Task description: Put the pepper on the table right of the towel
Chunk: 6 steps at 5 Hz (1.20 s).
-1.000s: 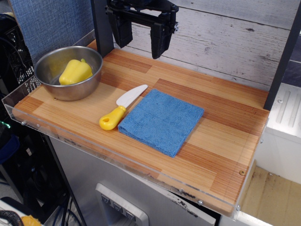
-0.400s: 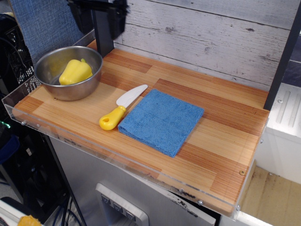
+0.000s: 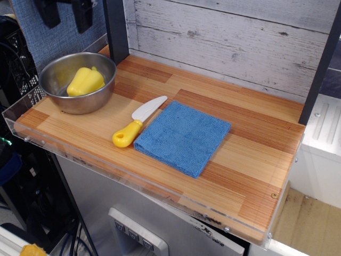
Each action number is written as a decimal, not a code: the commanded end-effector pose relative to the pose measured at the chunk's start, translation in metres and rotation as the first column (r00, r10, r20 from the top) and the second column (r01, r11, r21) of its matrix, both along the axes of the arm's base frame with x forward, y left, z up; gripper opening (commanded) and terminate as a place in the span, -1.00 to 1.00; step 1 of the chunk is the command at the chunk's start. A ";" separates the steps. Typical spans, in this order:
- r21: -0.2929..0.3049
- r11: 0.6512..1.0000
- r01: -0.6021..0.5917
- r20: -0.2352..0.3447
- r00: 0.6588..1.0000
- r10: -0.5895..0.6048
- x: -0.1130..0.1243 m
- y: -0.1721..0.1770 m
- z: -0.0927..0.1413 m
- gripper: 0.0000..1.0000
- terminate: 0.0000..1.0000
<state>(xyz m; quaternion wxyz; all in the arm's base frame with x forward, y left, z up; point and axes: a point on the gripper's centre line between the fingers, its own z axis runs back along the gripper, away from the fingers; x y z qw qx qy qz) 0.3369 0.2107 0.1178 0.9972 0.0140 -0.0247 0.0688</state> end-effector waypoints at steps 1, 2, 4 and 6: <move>0.093 0.996 0.005 -0.021 1.000 -0.003 -0.005 0.001 -0.011 1.00 -1.00; 0.096 0.995 0.022 -0.040 0.999 -0.018 -0.011 -0.009 -0.022 1.00 -1.00; 0.098 0.995 0.018 -0.110 0.994 -0.007 -0.011 -0.009 -0.053 1.00 -1.00; 0.121 0.993 0.006 -0.179 0.984 0.015 -0.009 -0.001 -0.081 1.00 -1.00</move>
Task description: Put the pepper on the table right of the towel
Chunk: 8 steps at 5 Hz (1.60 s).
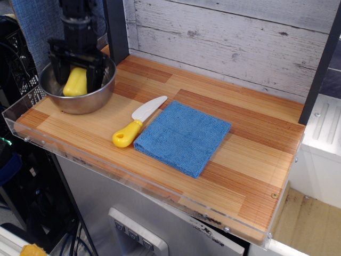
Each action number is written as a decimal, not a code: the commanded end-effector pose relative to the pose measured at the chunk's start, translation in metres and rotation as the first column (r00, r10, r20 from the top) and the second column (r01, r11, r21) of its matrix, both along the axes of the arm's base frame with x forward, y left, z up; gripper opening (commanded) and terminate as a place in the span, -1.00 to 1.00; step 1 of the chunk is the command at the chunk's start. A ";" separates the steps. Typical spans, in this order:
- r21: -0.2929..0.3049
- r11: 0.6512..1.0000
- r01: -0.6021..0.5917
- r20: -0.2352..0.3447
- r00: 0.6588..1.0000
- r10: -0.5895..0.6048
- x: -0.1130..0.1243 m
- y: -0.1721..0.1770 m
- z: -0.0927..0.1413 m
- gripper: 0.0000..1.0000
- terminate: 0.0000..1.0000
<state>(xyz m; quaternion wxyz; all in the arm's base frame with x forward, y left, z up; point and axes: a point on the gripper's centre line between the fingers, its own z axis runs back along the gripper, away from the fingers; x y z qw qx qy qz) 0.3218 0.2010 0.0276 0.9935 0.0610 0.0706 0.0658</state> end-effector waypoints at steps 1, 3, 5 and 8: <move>0.041 0.999 -0.010 0.021 1.000 0.009 0.007 0.008 0.008 -1.00 -1.00; 0.016 0.999 -0.033 0.142 0.989 0.031 -0.002 0.004 0.053 -1.00 -1.00; 0.006 0.994 -0.109 0.333 0.938 0.101 -0.028 -0.018 0.125 -1.00 -1.00; 0.028 0.993 0.114 0.332 0.936 -0.117 -0.066 -0.164 0.115 -1.00 -1.00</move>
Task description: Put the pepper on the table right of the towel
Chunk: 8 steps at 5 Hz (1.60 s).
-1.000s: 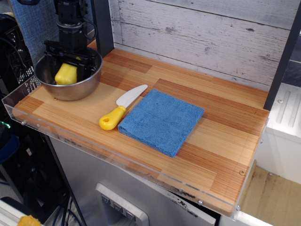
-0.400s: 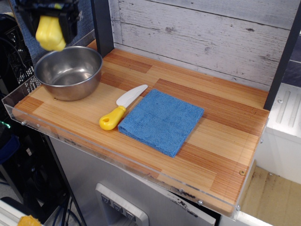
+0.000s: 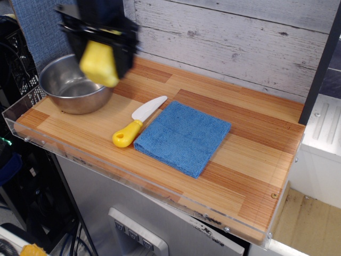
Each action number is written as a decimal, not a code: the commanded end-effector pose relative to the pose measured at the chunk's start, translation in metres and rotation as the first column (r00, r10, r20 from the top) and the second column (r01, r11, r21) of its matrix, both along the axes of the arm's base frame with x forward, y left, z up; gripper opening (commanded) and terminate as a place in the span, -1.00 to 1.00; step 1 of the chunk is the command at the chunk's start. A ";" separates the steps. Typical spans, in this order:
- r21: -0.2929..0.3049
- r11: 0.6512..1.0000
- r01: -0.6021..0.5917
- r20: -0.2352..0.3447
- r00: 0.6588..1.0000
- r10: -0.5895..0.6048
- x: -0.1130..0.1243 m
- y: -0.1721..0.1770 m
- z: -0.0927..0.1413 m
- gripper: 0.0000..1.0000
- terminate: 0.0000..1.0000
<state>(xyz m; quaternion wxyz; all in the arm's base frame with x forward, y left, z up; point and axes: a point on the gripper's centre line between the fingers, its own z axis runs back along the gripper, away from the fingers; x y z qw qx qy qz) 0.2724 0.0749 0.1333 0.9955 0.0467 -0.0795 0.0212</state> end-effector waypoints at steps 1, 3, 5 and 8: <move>0.023 0.999 -0.035 0.039 0.999 0.034 -0.024 -0.089 0.014 -1.00 -1.00; 0.037 0.996 -0.076 -0.079 0.994 0.079 0.004 -0.167 -0.032 -1.00 -1.00; 0.077 0.996 -0.049 -0.164 0.985 0.061 0.037 -0.149 -0.077 -1.00 -1.00; -0.071 0.995 0.063 -0.163 0.984 -0.074 0.046 -0.143 -0.085 -1.00 -1.00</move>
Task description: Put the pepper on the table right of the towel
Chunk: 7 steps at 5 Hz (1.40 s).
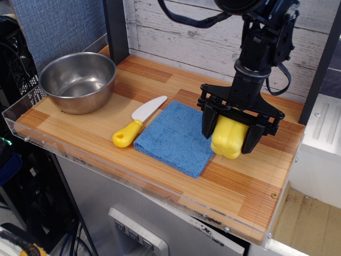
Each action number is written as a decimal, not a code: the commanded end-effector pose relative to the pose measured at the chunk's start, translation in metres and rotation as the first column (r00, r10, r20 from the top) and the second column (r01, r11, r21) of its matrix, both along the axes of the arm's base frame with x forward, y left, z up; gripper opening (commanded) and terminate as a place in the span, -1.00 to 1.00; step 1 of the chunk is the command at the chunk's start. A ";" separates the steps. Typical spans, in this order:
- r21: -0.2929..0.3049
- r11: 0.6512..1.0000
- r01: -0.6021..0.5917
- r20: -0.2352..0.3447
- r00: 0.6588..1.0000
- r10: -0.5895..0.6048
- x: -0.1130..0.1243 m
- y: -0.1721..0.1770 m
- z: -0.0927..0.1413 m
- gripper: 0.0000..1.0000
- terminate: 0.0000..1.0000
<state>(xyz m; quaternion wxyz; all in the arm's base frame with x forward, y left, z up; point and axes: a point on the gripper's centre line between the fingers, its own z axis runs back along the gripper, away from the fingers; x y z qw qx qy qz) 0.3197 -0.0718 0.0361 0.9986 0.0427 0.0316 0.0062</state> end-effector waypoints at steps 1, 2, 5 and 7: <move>-0.022 0.992 0.128 0.085 0.988 -0.126 -0.001 0.008 0.011 -1.00 -1.00; -0.012 0.987 0.162 0.082 0.984 -0.161 -0.001 0.010 0.011 -1.00 -1.00; -0.007 0.974 0.225 0.081 0.971 -0.224 -0.001 0.013 0.011 -1.00 -1.00; 0.004 0.965 0.262 0.090 0.961 -0.261 0.000 0.014 0.011 -1.00 -1.00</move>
